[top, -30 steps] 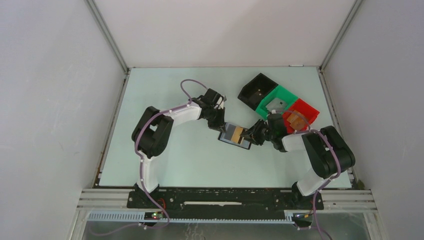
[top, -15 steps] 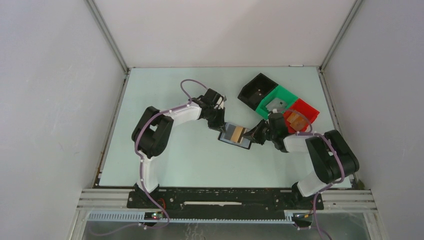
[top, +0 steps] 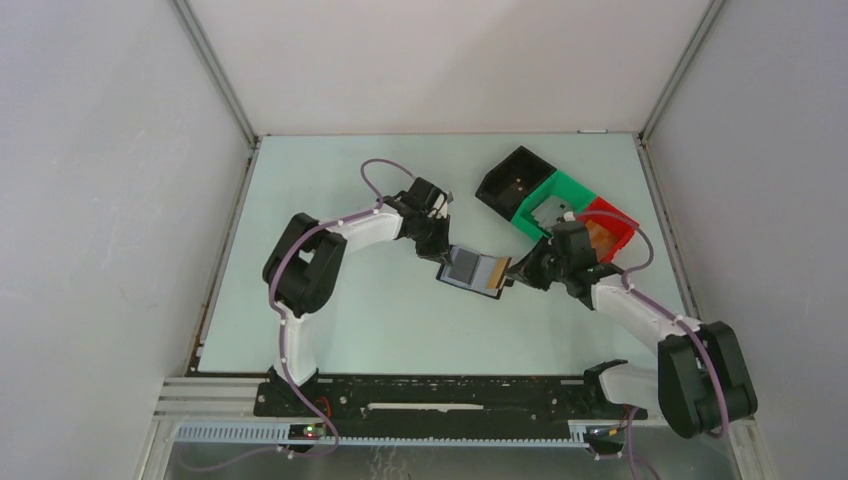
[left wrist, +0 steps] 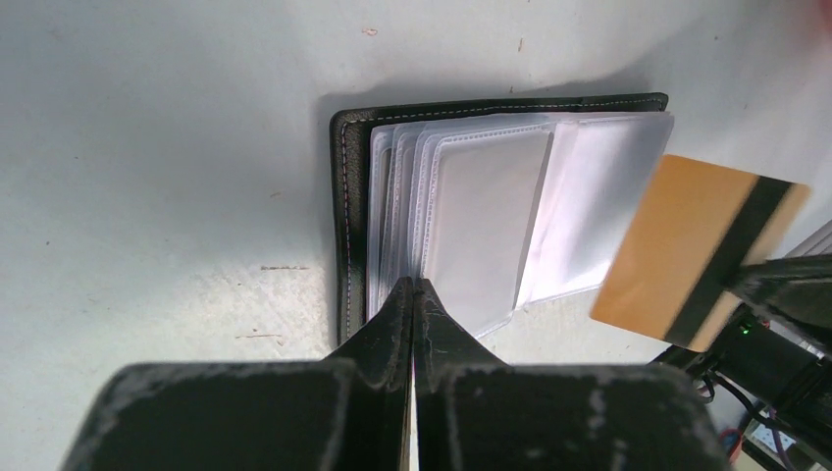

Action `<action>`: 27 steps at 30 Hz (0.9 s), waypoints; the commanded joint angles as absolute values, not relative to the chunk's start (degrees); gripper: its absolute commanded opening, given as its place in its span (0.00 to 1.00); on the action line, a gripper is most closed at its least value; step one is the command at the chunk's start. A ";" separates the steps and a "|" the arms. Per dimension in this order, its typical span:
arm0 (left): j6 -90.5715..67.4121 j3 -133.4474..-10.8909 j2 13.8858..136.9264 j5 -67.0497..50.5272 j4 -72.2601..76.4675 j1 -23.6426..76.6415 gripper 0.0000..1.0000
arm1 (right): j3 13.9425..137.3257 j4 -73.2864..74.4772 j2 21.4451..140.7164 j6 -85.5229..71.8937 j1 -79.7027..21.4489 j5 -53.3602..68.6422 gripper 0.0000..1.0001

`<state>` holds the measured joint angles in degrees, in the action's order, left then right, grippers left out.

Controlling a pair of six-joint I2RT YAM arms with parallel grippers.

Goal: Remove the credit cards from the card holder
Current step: Remove the credit card from the card holder, then place the credit card in the storage box.

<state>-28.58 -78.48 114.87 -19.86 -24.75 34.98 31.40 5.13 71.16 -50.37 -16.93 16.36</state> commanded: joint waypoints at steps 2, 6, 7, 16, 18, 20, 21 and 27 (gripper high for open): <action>-28.82 -76.99 111.37 -19.52 -26.01 35.42 0.00 | 39.36 17.24 66.08 -46.66 -16.49 11.14 0.00; -28.99 -76.90 110.88 -19.76 -26.06 35.42 0.00 | 43.83 22.33 65.22 -45.67 -16.02 8.67 0.00; -29.04 -76.90 110.75 -19.77 -26.04 35.42 0.00 | 44.90 23.56 65.14 -45.56 -15.83 7.82 0.00; -29.12 -76.77 109.28 -20.19 -25.85 35.42 0.00 | 54.92 36.36 65.40 -39.08 -6.98 1.51 0.00; -29.10 -76.72 109.00 -20.15 -25.84 35.42 0.00 | 56.59 38.84 66.04 -37.23 -3.75 0.21 0.00; -29.22 -76.75 108.90 -20.26 -25.77 35.42 0.00 | 58.33 41.29 67.08 -35.58 -1.03 -2.74 0.00; -29.26 -76.81 108.92 -20.30 -25.71 35.42 0.00 | 59.34 42.75 67.85 -34.95 -0.51 -4.59 0.00; -29.30 -77.05 109.02 -20.61 -25.78 35.42 0.00 | 64.61 45.96 74.60 -31.64 5.70 -10.63 0.00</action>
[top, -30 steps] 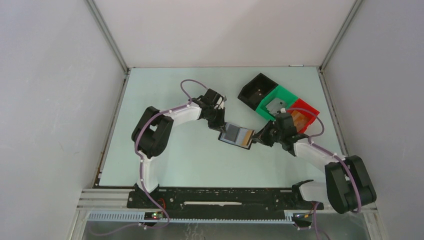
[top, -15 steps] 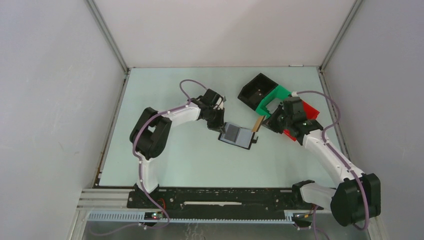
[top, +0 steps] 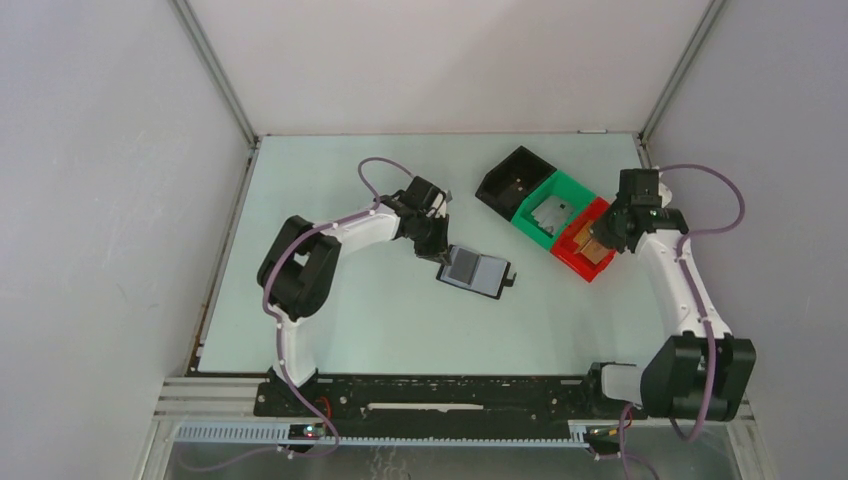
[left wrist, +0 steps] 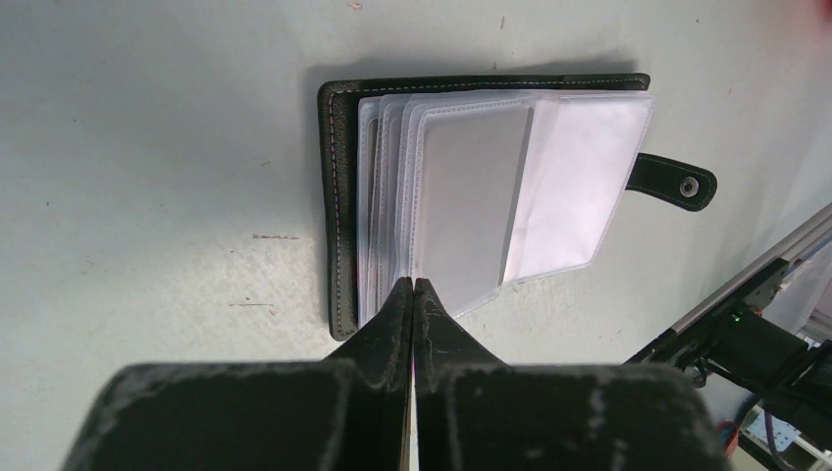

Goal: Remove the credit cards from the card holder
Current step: Place the credit card in the storage box, then remove the credit card from the card holder.

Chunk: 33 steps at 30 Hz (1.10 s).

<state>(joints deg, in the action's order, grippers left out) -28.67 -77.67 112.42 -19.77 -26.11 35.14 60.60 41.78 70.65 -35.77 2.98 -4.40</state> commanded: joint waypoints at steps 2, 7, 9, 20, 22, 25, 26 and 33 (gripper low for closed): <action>-29.27 -76.93 108.96 -20.57 -25.75 35.42 0.00 | 66.56 46.26 78.27 -30.75 6.66 -12.27 0.00; -29.05 -76.70 108.42 -20.49 -26.18 35.46 0.00 | 71.88 46.37 87.72 -29.73 8.14 -14.43 0.00; -29.04 -76.40 108.06 -20.36 -26.19 35.51 0.00 | 74.52 46.51 91.88 -29.35 8.17 -15.16 0.00; -28.38 -76.55 106.64 -20.15 -27.29 35.94 0.00 | 89.28 50.23 110.75 -27.64 6.11 -20.41 0.00; -28.30 -76.55 106.55 -19.99 -27.50 35.95 0.00 | 91.54 50.96 112.81 -27.38 5.05 -20.54 0.05; -28.29 -76.55 106.53 -19.96 -27.60 35.95 0.00 | 93.78 51.65 114.46 -27.34 3.58 -20.20 0.29; -28.30 -76.51 106.51 -19.96 -27.64 35.95 0.00 | 94.05 51.70 114.32 -27.42 3.12 -19.80 0.35; -28.27 -76.64 106.07 -19.92 -27.69 36.19 0.00 | 90.92 50.96 105.50 -27.95 2.23 -15.43 0.41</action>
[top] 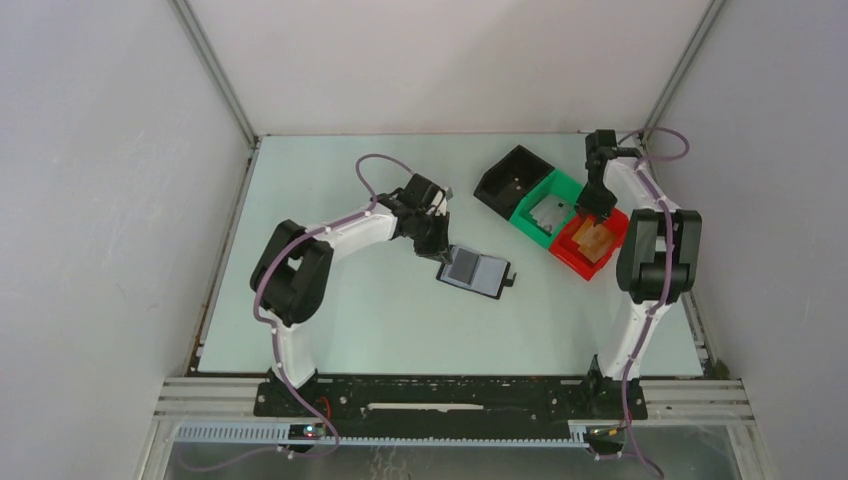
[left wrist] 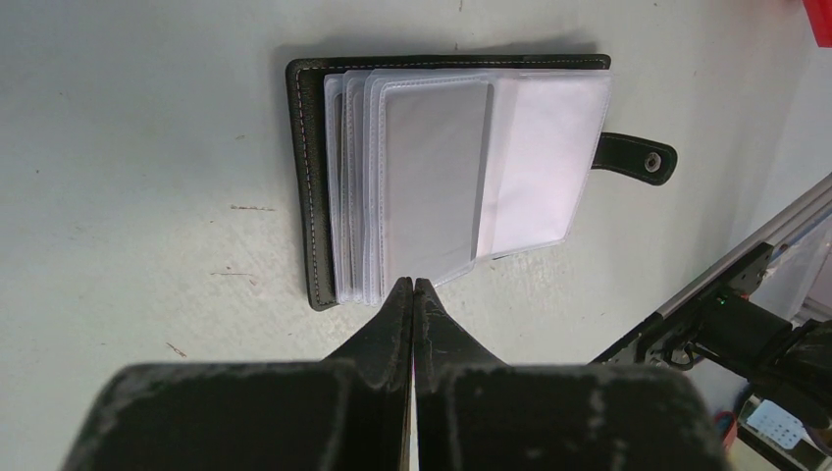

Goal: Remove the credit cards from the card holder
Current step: Remove the credit card from the card holder.

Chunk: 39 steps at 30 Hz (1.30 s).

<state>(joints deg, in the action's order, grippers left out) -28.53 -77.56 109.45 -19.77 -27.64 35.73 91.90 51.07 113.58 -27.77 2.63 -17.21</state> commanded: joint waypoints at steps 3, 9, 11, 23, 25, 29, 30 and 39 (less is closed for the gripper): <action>-28.30 -76.77 105.99 -19.72 -27.65 36.29 0.00 | 85.35 49.34 97.17 -28.28 1.22 -13.52 0.41; -28.30 -76.81 105.28 -19.03 -27.29 36.47 0.01 | 66.08 39.70 81.21 -31.79 -7.50 -8.05 0.40; -28.34 -76.88 105.13 -18.68 -27.16 36.50 0.06 | 58.52 33.14 77.59 -34.15 -12.03 -3.98 0.40; -29.78 -78.64 110.03 -19.26 -26.46 36.91 0.24 | 48.69 15.14 84.45 -46.06 -27.24 1.84 0.33; -29.79 -79.08 110.63 -18.92 -26.52 36.90 0.25 | 48.67 14.52 85.90 -46.64 -27.19 1.61 0.31; -30.03 -79.92 112.76 -19.26 -26.55 36.91 0.26 | 48.69 13.80 88.70 -47.01 -27.00 0.87 0.27; -30.06 -80.05 113.10 -19.30 -26.54 36.91 0.26 | 48.67 13.93 89.53 -47.17 -26.93 0.47 0.25; -30.51 -80.56 114.53 -20.23 -26.17 37.07 0.26 | 48.69 15.27 94.24 -47.82 -26.70 0.00 0.22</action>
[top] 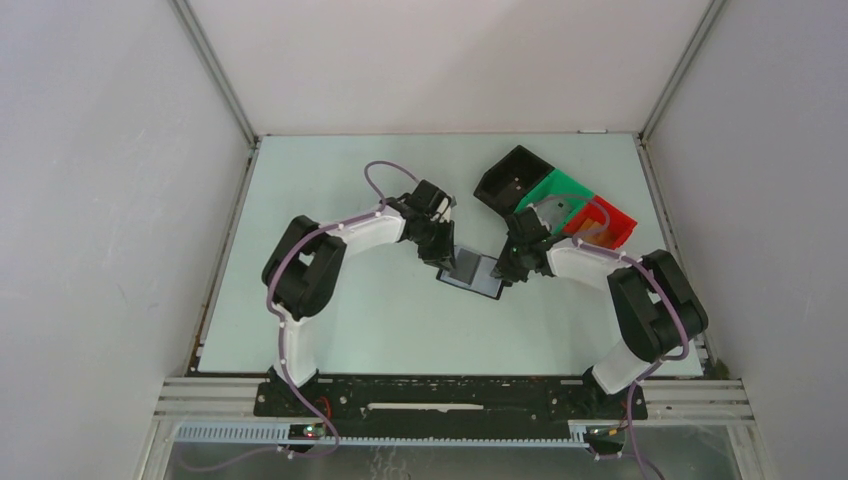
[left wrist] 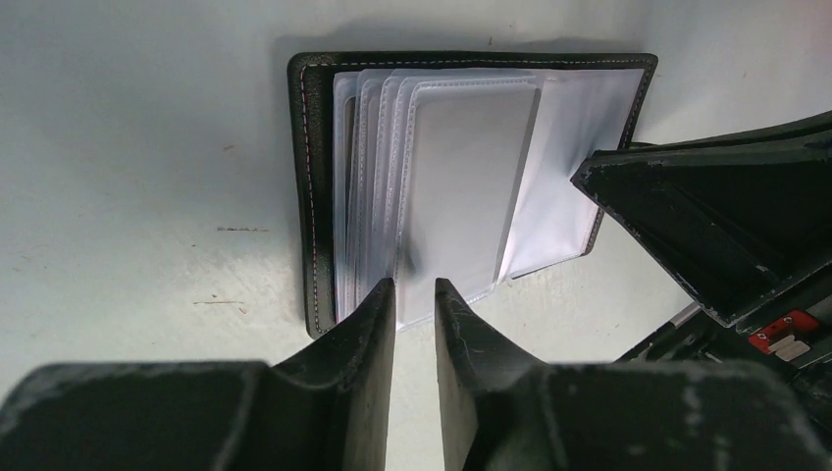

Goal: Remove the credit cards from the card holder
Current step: Remove the credit card from the card holder.

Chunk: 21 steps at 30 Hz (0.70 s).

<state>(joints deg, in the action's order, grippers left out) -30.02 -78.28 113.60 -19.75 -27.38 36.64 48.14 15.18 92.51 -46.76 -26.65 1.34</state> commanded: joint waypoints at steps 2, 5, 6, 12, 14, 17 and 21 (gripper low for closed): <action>-30.67 -80.66 114.37 -20.73 -25.83 37.23 0.26 | 48.69 15.40 94.52 -48.05 -26.80 0.00 0.22; -30.93 -81.26 114.79 -21.79 -25.58 37.34 0.25 | 48.69 15.25 94.57 -48.21 -26.98 0.00 0.22; -31.03 -81.50 114.97 -22.16 -25.58 37.31 0.25 | 48.68 15.25 94.66 -48.25 -26.98 0.00 0.22; -31.66 -82.19 114.52 -24.34 -25.01 38.02 0.24 | 48.69 15.40 95.23 -48.40 -27.16 0.00 0.21; -31.62 -82.18 113.56 -24.43 -24.96 38.14 0.22 | 48.69 15.35 95.28 -48.42 -27.31 0.00 0.21; -31.58 -81.97 112.21 -24.35 -25.04 38.20 0.18 | 48.69 15.32 95.22 -48.58 -27.44 0.00 0.21; -31.39 -81.53 111.39 -24.09 -25.35 38.22 0.08 | 48.69 15.21 95.01 -48.60 -27.44 0.00 0.21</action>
<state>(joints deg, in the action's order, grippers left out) -30.57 -79.09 114.34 -21.63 -27.20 36.95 48.42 13.82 93.60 -48.18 -26.85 1.61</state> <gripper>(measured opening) 0.139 0.214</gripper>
